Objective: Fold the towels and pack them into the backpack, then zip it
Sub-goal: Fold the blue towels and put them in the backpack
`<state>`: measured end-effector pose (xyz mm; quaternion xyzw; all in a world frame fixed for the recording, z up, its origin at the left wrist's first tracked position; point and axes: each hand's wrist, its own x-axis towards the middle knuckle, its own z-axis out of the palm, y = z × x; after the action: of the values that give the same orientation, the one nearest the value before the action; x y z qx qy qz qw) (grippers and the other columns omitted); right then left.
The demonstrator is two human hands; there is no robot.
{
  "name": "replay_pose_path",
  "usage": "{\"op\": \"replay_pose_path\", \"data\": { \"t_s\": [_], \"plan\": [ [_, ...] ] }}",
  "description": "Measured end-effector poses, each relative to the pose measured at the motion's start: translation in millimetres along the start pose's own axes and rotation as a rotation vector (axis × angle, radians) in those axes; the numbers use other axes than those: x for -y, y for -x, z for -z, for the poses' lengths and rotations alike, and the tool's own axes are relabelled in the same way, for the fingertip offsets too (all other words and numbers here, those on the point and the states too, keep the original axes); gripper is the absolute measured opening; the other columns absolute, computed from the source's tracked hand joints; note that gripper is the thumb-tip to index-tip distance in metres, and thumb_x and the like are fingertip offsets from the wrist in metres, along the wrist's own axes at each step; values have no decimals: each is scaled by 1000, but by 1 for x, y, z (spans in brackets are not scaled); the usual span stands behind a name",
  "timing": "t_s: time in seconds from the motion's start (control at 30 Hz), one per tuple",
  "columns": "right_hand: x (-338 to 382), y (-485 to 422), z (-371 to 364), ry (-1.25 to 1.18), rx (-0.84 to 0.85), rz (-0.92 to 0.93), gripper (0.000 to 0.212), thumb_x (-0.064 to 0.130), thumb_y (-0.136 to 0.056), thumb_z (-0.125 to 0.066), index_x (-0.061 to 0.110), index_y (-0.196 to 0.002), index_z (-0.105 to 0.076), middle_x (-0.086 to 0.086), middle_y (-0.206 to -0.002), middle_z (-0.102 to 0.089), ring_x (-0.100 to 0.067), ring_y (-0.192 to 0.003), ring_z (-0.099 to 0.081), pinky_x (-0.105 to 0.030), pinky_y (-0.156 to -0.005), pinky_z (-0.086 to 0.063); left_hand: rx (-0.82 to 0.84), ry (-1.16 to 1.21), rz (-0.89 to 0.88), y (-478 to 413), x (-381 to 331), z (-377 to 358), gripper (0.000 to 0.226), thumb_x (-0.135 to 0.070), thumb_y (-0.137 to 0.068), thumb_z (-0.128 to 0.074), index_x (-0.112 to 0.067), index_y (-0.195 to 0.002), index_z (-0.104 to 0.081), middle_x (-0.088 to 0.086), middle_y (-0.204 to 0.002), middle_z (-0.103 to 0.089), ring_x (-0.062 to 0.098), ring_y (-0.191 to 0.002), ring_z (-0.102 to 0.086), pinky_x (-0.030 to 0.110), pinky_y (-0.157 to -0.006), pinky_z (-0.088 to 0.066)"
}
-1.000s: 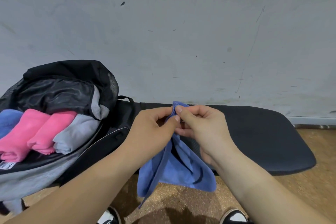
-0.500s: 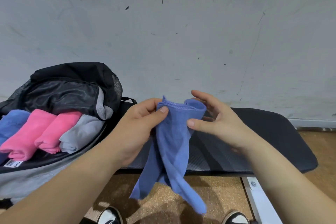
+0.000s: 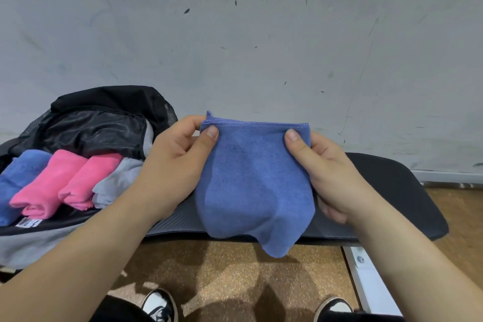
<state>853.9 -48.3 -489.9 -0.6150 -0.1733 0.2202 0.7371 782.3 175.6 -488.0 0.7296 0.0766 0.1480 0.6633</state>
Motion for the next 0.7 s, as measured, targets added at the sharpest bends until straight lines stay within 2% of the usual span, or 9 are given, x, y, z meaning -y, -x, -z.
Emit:
{"op": "replay_pose_path", "data": {
  "t_s": [0.13, 0.2, 0.3, 0.33, 0.4, 0.47, 0.53, 0.63, 0.7],
  "plan": [
    [0, 1, 3, -4, -37, -107, 33, 31, -105, -56, 10, -126, -68, -13, -122, -76, -30, -116, -72, -44, -102, -55, 113, 151, 234, -1, 1, 3, 23, -22, -107, -56, -9, -115, -73, 17, -106, -79, 23, -90, -74, 34, -80, -57],
    [-8, -5, 9, 108, -117, -156, 30, 32, -103, -62, 9, -121, -68, -12, -113, -78, -31, -105, -76, -44, -91, -57, 117, 82, 291, -7, 7, 2, 22, -22, -107, -57, -9, -113, -73, 16, -105, -79, 22, -87, -73, 36, -78, -56],
    [-18, -23, 16, 253, -278, -108, 17, 27, -98, -71, 10, -102, -71, -6, -87, -78, -18, -75, -72, -33, -63, -52, 73, -129, 232, -29, 18, -4, 17, -22, -107, -58, -14, -106, -73, 6, -89, -81, 20, -78, -71, 35, -71, -52],
    [-20, -30, 18, 266, -323, -58, 10, 22, -96, -73, 12, -96, -72, -1, -81, -75, -11, -70, -69, -29, -61, -51, 42, -156, 194, -37, 20, -7, 16, -21, -107, -57, -16, -105, -72, 3, -87, -81, 19, -78, -73, 33, -70, -55],
    [-19, -44, 21, 274, -402, 59, 3, 13, -93, -76, 14, -91, -75, 8, -74, -73, -2, -67, -65, -18, -61, -51, -24, -129, 107, -54, 25, -13, 15, -17, -107, -58, -17, -110, -72, 2, -96, -82, 18, -89, -76, 33, -81, -61],
    [-14, -55, 23, 291, -463, 169, 7, 11, -92, -77, 18, -91, -78, 11, -77, -75, 0, -68, -64, -14, -62, -50, -95, -123, 6, -68, 28, -17, 16, -16, -105, -61, -21, -112, -74, 3, -104, -80, 11, -94, -73, 32, -89, -59],
    [-12, -64, 25, 299, -499, 233, 13, 13, -90, -78, 26, -91, -79, 12, -79, -74, -2, -65, -59, -18, -61, -50, -155, -206, -103, -77, 31, -18, 17, -19, -102, -64, -25, -111, -76, 1, -104, -78, 5, -89, -68, 25, -87, -57],
    [-22, -70, 32, 363, -524, 231, 21, 13, -87, -80, 33, -89, -78, 8, -82, -73, -11, -68, -61, -37, -71, -61, -151, -318, -159, -82, 41, -16, 16, -16, -100, -67, -27, -107, -77, -10, -97, -77, -3, -85, -65, 14, -81, -53],
    [-32, -70, 38, 401, -510, 199, 22, 9, -87, -78, 31, -87, -77, 5, -85, -75, -16, -74, -69, -41, -78, -63, -91, -371, -117, -84, 54, -13, 17, -12, -99, -67, -24, -104, -77, -9, -95, -78, 3, -85, -69, 21, -83, -55]
  ]
}}
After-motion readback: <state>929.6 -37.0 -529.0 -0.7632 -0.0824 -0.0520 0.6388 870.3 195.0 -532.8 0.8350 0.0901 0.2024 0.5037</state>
